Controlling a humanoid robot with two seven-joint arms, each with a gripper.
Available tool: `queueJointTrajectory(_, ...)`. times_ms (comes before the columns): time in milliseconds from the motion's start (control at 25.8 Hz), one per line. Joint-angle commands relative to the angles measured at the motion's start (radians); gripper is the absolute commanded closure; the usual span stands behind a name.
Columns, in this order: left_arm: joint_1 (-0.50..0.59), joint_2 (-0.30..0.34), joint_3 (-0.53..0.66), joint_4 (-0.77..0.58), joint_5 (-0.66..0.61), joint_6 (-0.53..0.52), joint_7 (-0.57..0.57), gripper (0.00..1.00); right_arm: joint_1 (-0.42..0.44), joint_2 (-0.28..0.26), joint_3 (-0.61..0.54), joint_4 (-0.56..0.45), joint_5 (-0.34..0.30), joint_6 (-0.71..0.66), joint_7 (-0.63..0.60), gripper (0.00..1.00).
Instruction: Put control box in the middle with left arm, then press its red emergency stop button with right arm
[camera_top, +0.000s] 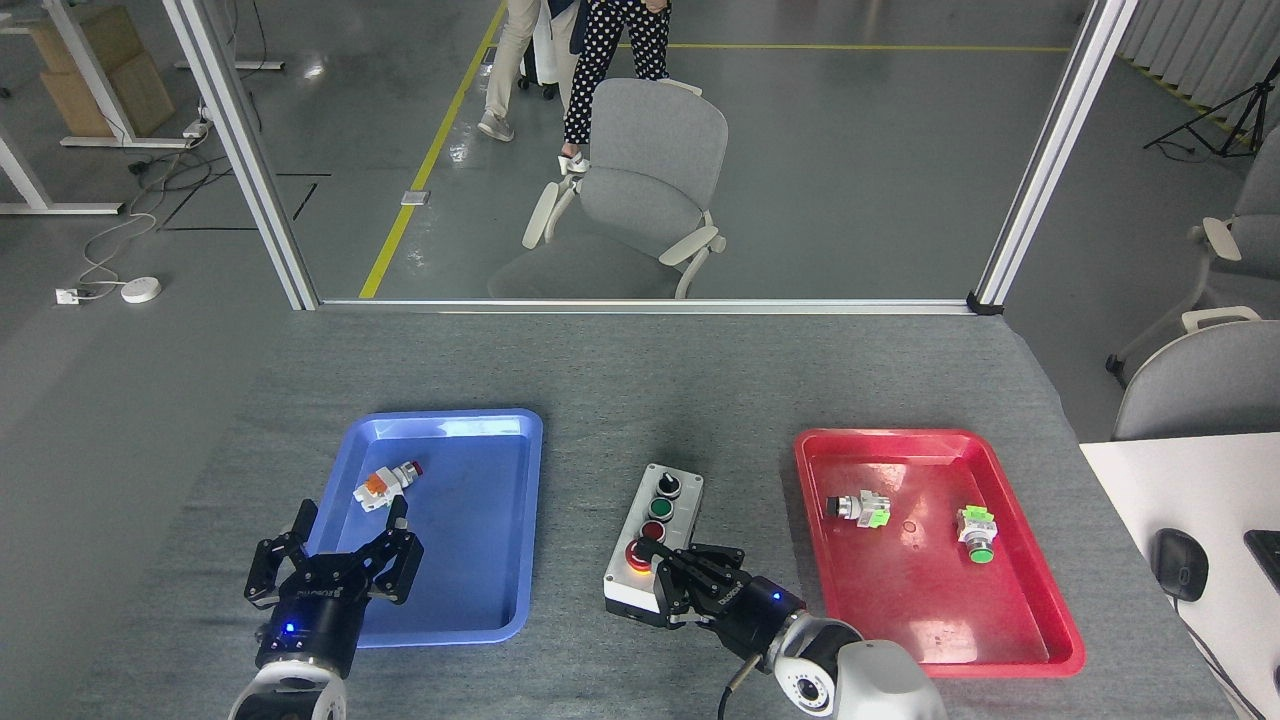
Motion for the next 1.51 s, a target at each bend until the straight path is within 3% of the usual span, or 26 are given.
queueJointTrajectory(0,0.005,0.004,0.003,-0.001,-0.009,-0.001,0.002,0.01,0.002,0.006,0.0,0.013,0.0,0.0,0.009,1.0)
queueJointTrajectory(348,0.035,0.014,0.008,-0.043,-0.018,-0.003,0.002,0.01,-0.001,0.008,-0.015,-0.004,-0.011,0.02,-0.008,1.0)
queueJointTrajectory(387,0.035,0.019,0.008,-0.05,-0.019,-0.003,0.001,0.01,-0.004,0.011,-0.021,-0.018,-0.023,0.017,-0.016,1.0)
queueJointTrajectory(465,0.037,0.028,0.008,-0.061,-0.021,-0.003,0.001,0.01,-0.024,0.014,-0.043,-0.07,-0.116,0.025,-0.072,1.0)
queueJointTrajectory(503,0.037,0.03,0.008,-0.061,-0.021,-0.003,0.001,0.01,-0.032,0.014,-0.052,-0.087,-0.176,0.023,-0.111,0.75)
queueJointTrajectory(542,0.037,0.03,0.008,-0.061,-0.021,-0.003,0.001,0.01,-0.038,0.013,-0.061,-0.093,-0.235,0.014,-0.149,0.0)
queueJointTrajectory(658,0.037,0.03,0.012,-0.059,-0.021,-0.001,0.002,0.01,-0.073,-0.001,-0.11,-0.101,-0.316,0.014,-0.181,0.0)
queueJointTrajectory(774,0.037,0.027,0.02,-0.058,-0.022,-0.003,0.001,0.01,-0.08,-0.01,-0.187,-0.101,-0.317,0.044,-0.178,0.0)
queueJointTrajectory(890,0.035,0.027,0.021,-0.044,-0.022,-0.001,0.001,0.01,-0.081,-0.047,-0.237,-0.102,-0.301,0.215,-0.155,0.0)
queueJointTrajectory(968,0.026,0.02,0.021,-0.026,-0.022,-0.001,0.001,0.01,-0.078,-0.058,-0.247,-0.104,-0.247,0.377,-0.094,0.0)
queueJointTrajectory(1045,0.017,0.011,0.021,-0.003,-0.022,-0.001,0.008,0.01,-0.052,-0.07,-0.25,-0.114,-0.15,0.502,-0.074,0.0)
queueJointTrajectory(1161,0.002,-0.009,0.021,0.028,-0.021,-0.003,0.019,0.01,0.069,-0.072,-0.294,-0.212,-0.012,0.558,-0.074,0.0)
queueJointTrajectory(1316,0.002,-0.012,0.021,0.031,0.001,-0.003,0.011,0.01,0.226,-0.067,-0.36,-0.453,0.011,0.546,-0.075,0.0)
queueJointTrajectory(1471,0.002,-0.023,0.04,0.033,0.065,-0.003,0.005,0.0,0.275,-0.06,-0.406,-0.542,0.011,0.546,-0.085,0.0)
